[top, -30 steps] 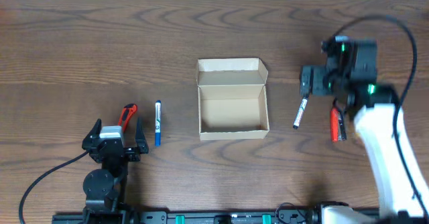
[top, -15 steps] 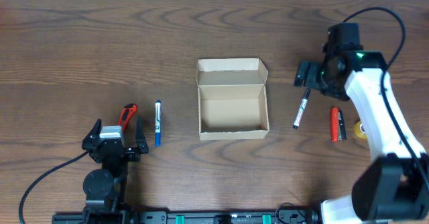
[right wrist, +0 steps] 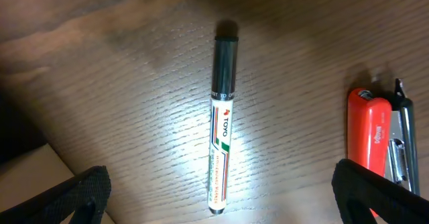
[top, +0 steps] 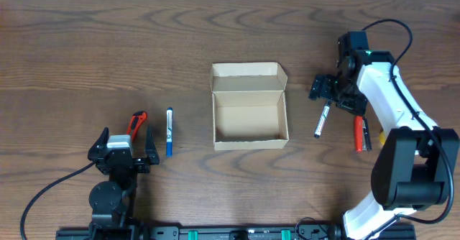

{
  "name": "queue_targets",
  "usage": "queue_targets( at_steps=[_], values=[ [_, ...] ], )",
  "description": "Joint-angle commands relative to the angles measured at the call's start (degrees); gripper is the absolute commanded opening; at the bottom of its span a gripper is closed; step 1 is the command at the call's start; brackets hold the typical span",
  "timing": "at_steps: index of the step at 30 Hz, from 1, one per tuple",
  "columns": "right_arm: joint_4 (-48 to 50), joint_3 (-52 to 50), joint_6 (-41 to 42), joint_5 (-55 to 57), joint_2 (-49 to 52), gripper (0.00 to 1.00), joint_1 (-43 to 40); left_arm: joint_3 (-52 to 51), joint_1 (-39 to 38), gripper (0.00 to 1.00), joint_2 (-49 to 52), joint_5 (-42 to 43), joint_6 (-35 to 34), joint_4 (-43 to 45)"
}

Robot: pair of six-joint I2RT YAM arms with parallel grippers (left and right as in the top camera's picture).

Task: Pack container
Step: 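Reach right gripper to the black TOYO marker and grasp it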

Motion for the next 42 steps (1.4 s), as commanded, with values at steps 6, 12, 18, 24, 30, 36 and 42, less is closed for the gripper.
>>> queue_targets(
  at_steps=[6, 12, 18, 24, 30, 36, 42],
  values=[
    [-0.5, -0.7, 1.0, 0.0, 0.5, 0.99, 0.5, -1.9, 0.2, 0.96, -0.4, 0.9, -0.6, -0.9],
    [3.0, -5.4, -0.7, -0.4, 0.5, 0.99, 0.5, -1.9, 0.2, 0.95, -0.4, 0.9, -0.6, -0.9],
    [8.6, -11.4, -2.1, -0.7, 0.5, 0.99, 0.5, -1.9, 0.2, 0.95, -0.4, 0.9, -0.6, -0.9],
    [12.0, -13.3, -5.7, -1.3, 0.5, 0.99, 0.5, -1.9, 0.2, 0.95, -0.4, 0.9, -0.6, -0.9],
    [13.6, -13.6, -9.0, -1.3, 0.5, 0.99, 0.5, -1.9, 0.2, 0.95, -0.4, 1.0, -0.6, -0.9],
    [17.6, -16.3, -9.9, -1.4, 0.5, 0.99, 0.4, -1.9, 0.2, 0.95, -0.4, 1.0, -0.6, -0.9],
    [19.6, -18.5, -9.9, -1.5, 0.5, 0.99, 0.4, -1.9, 0.2, 0.95, -0.4, 1.0, -0.7, -0.9]
  ],
)
